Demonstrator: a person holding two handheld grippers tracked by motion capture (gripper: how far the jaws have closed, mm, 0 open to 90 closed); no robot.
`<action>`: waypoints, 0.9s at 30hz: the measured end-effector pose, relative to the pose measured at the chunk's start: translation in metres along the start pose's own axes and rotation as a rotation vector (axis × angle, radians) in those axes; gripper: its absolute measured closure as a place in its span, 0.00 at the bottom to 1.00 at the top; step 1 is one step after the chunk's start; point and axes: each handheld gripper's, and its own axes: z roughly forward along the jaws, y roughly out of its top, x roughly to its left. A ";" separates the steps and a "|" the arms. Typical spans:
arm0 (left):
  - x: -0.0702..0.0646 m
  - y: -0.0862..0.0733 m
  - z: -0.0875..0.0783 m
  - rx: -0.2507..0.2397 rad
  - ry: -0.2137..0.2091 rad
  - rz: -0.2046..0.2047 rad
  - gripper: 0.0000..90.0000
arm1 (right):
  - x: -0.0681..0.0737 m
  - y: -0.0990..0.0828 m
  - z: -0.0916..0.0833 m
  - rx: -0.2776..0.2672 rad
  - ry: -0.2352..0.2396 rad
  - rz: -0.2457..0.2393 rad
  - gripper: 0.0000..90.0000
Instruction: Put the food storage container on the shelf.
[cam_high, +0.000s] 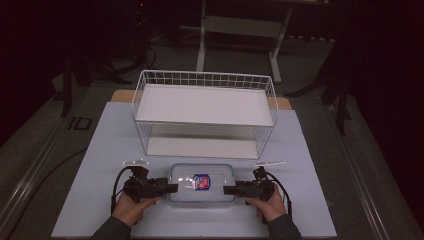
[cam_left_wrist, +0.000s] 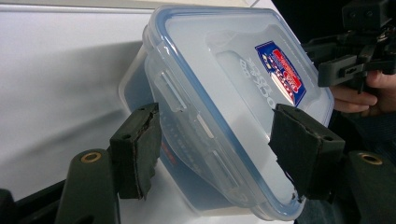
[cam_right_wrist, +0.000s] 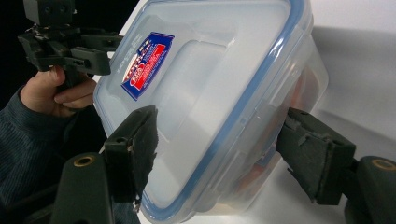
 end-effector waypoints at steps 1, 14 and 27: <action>0.001 0.000 0.000 0.000 -0.007 -0.008 0.37 | 0.000 0.000 0.000 0.001 0.000 0.000 0.32; 0.000 -0.002 -0.003 0.021 -0.060 -0.016 0.41 | 0.005 -0.002 -0.007 -0.011 -0.001 -0.048 0.41; -0.028 -0.009 -0.018 0.022 0.020 0.055 0.53 | 0.017 -0.010 -0.023 -0.026 0.020 -0.060 0.59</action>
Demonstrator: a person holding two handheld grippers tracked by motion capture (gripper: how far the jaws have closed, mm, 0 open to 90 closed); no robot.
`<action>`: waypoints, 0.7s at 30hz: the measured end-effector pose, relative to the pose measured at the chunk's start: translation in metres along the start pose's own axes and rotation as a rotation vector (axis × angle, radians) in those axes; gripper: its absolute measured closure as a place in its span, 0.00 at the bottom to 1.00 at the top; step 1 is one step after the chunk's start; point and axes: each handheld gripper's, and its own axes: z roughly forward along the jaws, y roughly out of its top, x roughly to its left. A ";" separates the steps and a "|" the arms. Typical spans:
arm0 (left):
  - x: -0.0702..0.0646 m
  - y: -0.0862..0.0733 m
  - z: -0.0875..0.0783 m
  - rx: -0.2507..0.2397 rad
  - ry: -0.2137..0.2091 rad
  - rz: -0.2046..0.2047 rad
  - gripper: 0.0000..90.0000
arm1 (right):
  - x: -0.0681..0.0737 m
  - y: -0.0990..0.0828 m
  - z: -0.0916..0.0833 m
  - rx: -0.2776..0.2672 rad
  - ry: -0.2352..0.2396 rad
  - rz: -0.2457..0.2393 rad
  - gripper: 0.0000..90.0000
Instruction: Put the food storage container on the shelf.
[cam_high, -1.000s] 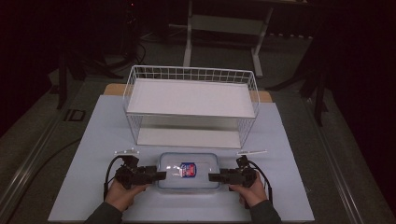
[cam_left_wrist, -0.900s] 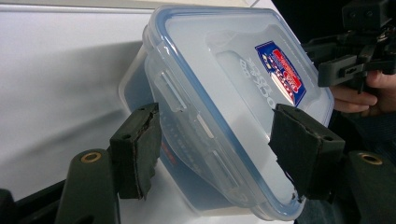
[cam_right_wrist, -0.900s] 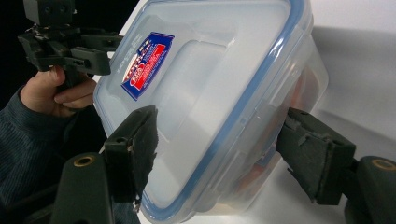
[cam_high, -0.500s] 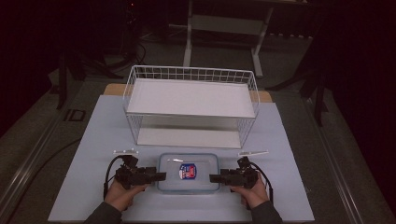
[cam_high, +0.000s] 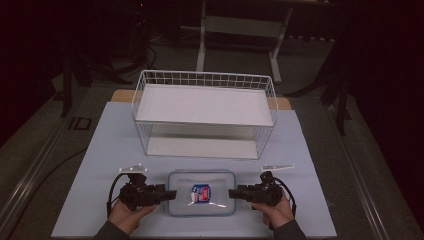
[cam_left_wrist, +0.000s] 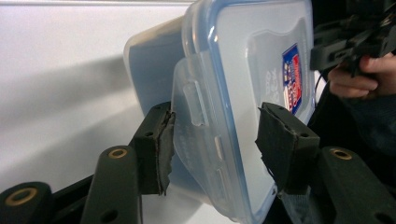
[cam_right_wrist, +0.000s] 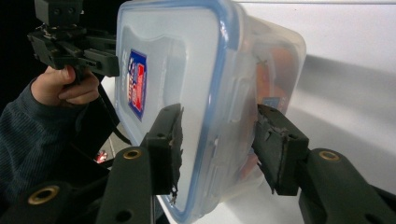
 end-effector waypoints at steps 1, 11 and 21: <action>0.000 0.000 0.000 0.000 0.000 0.000 0.53 | 0.001 0.000 0.000 0.001 0.001 0.000 0.60; -0.010 0.001 -0.003 -0.013 0.038 0.042 0.55 | 0.007 0.001 -0.004 -0.030 -0.024 -0.048 0.60; -0.016 0.006 -0.011 -0.066 0.045 0.076 0.56 | 0.014 0.005 -0.009 -0.078 -0.017 -0.084 0.60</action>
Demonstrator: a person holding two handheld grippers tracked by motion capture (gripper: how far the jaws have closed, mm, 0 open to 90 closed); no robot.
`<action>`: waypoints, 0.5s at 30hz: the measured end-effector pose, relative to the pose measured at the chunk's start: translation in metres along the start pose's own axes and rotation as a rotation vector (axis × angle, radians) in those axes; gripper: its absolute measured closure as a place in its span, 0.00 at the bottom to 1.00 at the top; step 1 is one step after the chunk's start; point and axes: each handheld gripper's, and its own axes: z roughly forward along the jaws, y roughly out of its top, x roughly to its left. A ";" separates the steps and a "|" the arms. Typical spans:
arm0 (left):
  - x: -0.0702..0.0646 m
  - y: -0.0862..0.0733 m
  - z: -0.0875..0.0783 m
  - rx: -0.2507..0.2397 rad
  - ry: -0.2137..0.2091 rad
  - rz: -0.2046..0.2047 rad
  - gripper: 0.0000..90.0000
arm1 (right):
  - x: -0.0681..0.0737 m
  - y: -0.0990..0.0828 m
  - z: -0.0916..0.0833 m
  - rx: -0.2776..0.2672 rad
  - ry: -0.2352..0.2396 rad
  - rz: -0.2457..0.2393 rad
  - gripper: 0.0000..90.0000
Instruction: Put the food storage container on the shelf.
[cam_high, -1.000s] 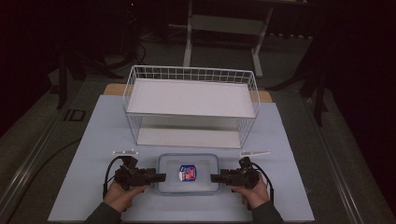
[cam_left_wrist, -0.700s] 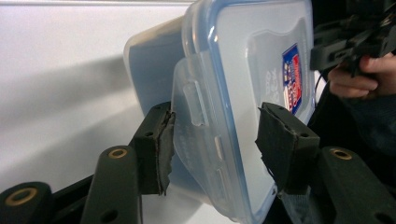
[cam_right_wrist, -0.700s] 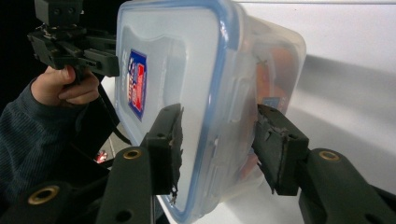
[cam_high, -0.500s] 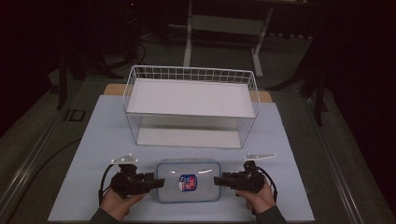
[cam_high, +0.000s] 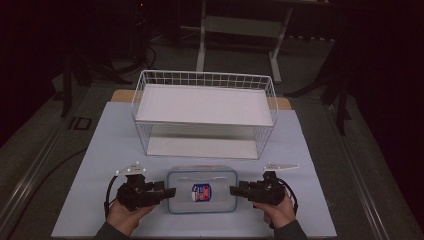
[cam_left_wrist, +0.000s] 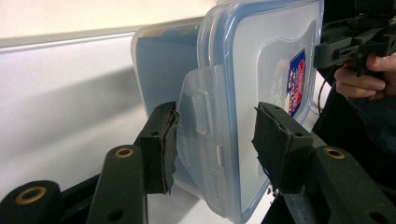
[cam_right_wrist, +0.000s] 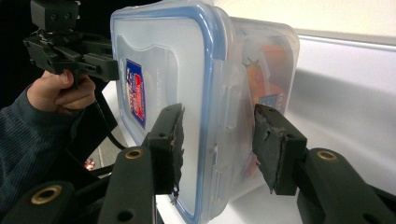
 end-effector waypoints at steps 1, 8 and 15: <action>0.000 0.001 -0.001 -0.005 0.002 0.007 0.56 | 0.001 0.000 0.000 -0.002 -0.001 0.000 0.60; -0.005 0.005 -0.006 -0.035 0.010 0.040 0.56 | 0.006 0.005 -0.004 -0.028 -0.005 -0.045 0.60; -0.009 0.010 -0.011 -0.058 0.015 0.074 0.56 | 0.012 0.012 -0.008 -0.053 -0.002 -0.090 0.61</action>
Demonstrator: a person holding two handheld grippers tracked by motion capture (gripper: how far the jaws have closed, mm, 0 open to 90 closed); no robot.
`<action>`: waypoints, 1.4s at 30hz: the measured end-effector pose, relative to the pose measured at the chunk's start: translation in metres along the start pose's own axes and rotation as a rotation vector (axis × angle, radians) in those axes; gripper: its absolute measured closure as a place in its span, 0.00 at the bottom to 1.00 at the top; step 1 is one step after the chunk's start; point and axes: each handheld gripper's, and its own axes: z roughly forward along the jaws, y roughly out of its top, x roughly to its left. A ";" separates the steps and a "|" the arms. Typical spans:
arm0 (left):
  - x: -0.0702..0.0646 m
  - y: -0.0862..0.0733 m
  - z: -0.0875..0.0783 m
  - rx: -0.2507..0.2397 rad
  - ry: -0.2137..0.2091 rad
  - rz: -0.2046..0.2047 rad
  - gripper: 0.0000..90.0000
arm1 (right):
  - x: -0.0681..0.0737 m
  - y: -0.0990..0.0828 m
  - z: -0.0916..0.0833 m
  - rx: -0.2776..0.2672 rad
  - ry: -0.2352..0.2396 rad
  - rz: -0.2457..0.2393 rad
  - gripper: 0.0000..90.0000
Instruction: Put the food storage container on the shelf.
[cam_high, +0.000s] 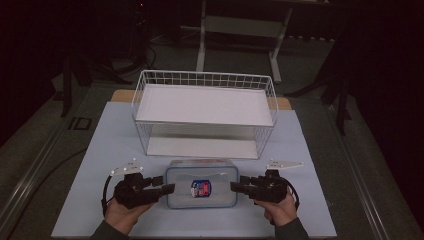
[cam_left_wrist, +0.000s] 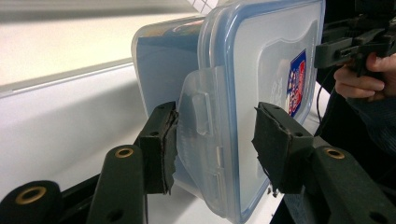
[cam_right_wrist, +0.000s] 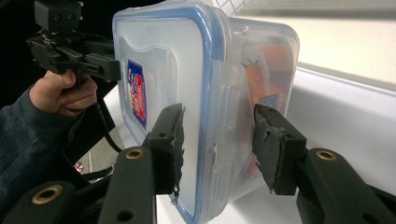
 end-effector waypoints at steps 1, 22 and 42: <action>-0.001 0.001 0.000 -0.002 0.002 0.007 0.56 | 0.001 0.001 -0.001 -0.002 -0.002 -0.010 0.61; -0.012 0.041 -0.014 -0.075 0.011 0.095 0.56 | 0.012 0.037 -0.020 -0.101 -0.002 -0.086 0.61; -0.018 0.088 -0.028 -0.141 0.037 0.171 0.56 | 0.021 0.074 -0.029 -0.158 -0.018 -0.146 0.61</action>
